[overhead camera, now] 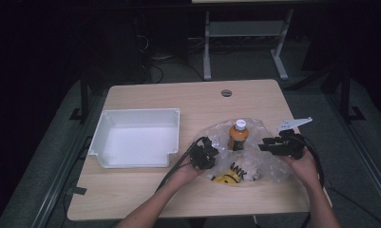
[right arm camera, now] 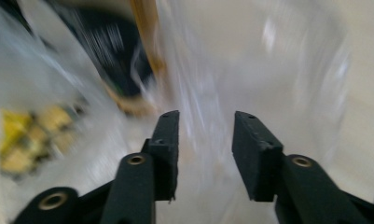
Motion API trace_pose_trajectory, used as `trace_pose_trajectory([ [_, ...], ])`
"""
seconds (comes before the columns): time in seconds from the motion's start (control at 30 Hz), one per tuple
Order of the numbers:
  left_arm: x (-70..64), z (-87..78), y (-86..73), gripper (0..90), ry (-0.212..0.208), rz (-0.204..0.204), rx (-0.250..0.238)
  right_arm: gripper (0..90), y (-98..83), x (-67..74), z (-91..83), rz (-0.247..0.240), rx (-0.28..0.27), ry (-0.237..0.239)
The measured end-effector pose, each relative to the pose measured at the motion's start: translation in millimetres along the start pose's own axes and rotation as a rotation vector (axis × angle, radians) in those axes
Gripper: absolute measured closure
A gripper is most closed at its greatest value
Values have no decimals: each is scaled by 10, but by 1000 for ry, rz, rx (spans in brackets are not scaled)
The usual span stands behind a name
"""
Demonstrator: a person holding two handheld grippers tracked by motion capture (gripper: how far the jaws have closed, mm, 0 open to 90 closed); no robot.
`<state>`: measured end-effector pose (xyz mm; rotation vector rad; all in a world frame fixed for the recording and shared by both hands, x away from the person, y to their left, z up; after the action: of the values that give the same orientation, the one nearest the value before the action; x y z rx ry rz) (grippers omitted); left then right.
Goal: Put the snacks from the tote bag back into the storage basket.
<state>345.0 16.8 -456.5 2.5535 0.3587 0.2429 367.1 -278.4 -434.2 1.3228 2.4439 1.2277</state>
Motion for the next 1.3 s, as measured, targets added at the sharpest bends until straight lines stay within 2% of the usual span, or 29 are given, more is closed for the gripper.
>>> trace_pose_trajectory([
  [0.07,-2,5,0,900,-4,-2,-7,481,114,11,-50,-18,-50,-3],
  [0.13,-4,10,1,900,-5,0,-10,428,247,20,-77,-42,-82,0],
  [0.2,-4,13,0,900,-9,0,-10,355,389,27,-58,-64,-95,-12],
  [0.27,-4,18,-3,900,-15,-3,-11,330,521,27,4,-87,-83,-5],
  [0.4,-2,30,-9,900,-22,-2,-12,314,731,-11,216,-130,-12,11],
  [0.43,0,32,-10,900,-23,1,-12,330,748,-18,258,-131,0,13],
  [0.47,-5,38,-13,900,-26,-1,-13,375,780,-48,373,-132,39,33],
  [0.5,-5,38,-13,900,-26,-1,-13,375,780,-48,373,-132,39,33],
  [0.53,-6,43,-17,900,-27,0,-13,568,784,-68,483,-124,91,55],
  [0.57,-10,47,-21,900,-28,-4,-13,568,784,-68,483,-124,91,55],
  [0.6,-11,50,-25,900,-28,-7,-19,667,776,-75,529,-129,106,53],
  [0.63,-7,50,-27,900,-35,-10,-20,793,769,-108,601,-123,118,75],
  [0.67,-5,52,-32,900,-38,-15,-23,793,769,-108,601,-123,118,75],
  [0.7,-1,50,-35,900,-36,-11,-23,863,756,-138,664,-99,137,67],
  [0.73,-7,50,-36,900,-37,-17,-23,872,749,-160,695,-89,146,69],
  [0.83,-6,48,-37,900,-38,-14,-25,885,714,-205,776,-50,181,34],
  [0.97,-6,44,-45,900,-36,-13,-26,888,626,-260,868,-44,220,-4],
  [1.07,-4,39,-50,900,-32,-9,-25,889,578,-285,884,-34,222,-19],
  [1.17,2,35,-63,900,-30,-13,-28,888,524,-319,877,4,225,-31],
  [1.23,0,34,-64,900,-28,-16,-29,887,523,-310,868,5,223,-41],
  [1.27,-1,31,-66,900,-28,-19,-27,881,523,-310,868,5,223,-41],
  [1.3,5,10,-69,900,-30,-22,-29,787,532,-293,855,9,214,-38],
])
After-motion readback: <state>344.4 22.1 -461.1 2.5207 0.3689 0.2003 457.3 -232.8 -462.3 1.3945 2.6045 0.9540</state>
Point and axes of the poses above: each handheld gripper's, and its own axes: z roughly forward along the jaws, y roughly out of its top, x roughly to its left, the point moved 1 cm from there along z, roughly forward along the jaws, and after that the axes turned 10 degrees about z, right-handed, at the moved point
